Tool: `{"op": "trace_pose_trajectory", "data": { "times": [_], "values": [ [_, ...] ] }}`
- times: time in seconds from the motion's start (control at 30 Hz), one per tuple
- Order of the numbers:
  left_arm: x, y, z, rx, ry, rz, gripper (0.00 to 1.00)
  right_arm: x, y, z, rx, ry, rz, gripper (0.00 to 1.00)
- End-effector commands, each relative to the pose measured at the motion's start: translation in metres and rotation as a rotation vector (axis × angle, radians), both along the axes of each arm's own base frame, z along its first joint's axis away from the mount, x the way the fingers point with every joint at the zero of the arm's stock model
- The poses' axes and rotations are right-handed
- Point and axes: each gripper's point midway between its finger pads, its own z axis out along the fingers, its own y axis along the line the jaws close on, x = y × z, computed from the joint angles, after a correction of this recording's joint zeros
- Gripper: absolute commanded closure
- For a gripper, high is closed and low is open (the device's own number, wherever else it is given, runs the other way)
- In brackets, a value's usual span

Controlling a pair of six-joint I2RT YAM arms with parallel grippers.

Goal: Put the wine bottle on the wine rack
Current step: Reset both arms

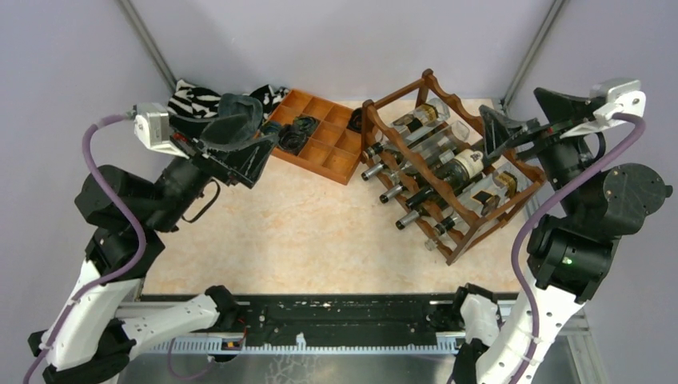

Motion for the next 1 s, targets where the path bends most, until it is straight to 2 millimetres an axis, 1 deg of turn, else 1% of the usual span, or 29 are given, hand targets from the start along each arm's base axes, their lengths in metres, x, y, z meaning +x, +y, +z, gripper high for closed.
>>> {"op": "trace_pose_trajectory", "data": {
  "times": [0.0,0.1,0.2,0.27,0.3,0.33,0.37,0.43,0.47,0.5,0.53,0.6,0.67,0.77,0.97],
  "values": [
    [0.018,0.005,-0.014,0.114,0.022,0.095,0.01,0.013,-0.034,0.021,0.066,-0.068,-0.173,0.02],
    [0.033,-0.004,-0.02,0.173,0.019,0.126,0.01,0.028,-0.049,0.016,0.085,-0.053,-0.222,0.02],
    [0.05,-0.013,-0.025,0.226,0.01,0.166,0.01,0.049,-0.067,0.009,0.091,-0.025,-0.271,0.02],
    [0.064,-0.021,-0.029,0.252,0.011,0.188,0.01,0.062,-0.076,0.008,0.093,-0.007,-0.289,0.02],
    [0.071,-0.024,-0.032,0.263,0.012,0.193,0.01,0.069,-0.08,0.007,0.092,0.008,-0.292,0.02],
    [0.083,-0.031,-0.037,0.274,0.025,0.185,0.02,0.075,-0.082,0.006,0.092,0.022,-0.288,0.02],
    [0.093,-0.034,-0.041,0.271,0.042,0.171,0.01,0.083,-0.085,0.006,0.095,0.04,-0.284,0.02],
    [0.114,-0.035,-0.048,0.238,0.078,0.116,0.02,0.099,-0.09,0.004,0.102,0.077,-0.274,0.02],
    [0.123,-0.033,-0.053,0.215,0.093,0.096,0.02,0.11,-0.095,0.0,0.111,0.106,-0.273,0.02],
    [0.132,-0.03,-0.056,0.197,0.101,0.092,0.02,0.116,-0.099,0.002,0.119,0.116,-0.275,0.02],
    [0.139,-0.026,-0.059,0.175,0.113,0.092,0.02,0.122,-0.102,0.0,0.132,0.137,-0.28,0.02],
    [0.147,-0.023,-0.065,0.139,0.131,0.07,0.02,0.13,-0.109,0.002,0.155,0.156,-0.3,0.02],
    [0.154,-0.018,-0.07,0.111,0.143,0.062,0.01,0.131,-0.113,0.008,0.173,0.155,-0.319,0.02],
    [0.159,-0.015,-0.072,0.107,0.152,0.062,0.01,0.122,-0.111,0.018,0.177,0.118,-0.329,0.02],
    [0.154,-0.005,-0.059,0.139,0.128,0.089,0.01,0.1,-0.101,0.031,0.157,0.021,-0.324,0.02]
  ]
}}
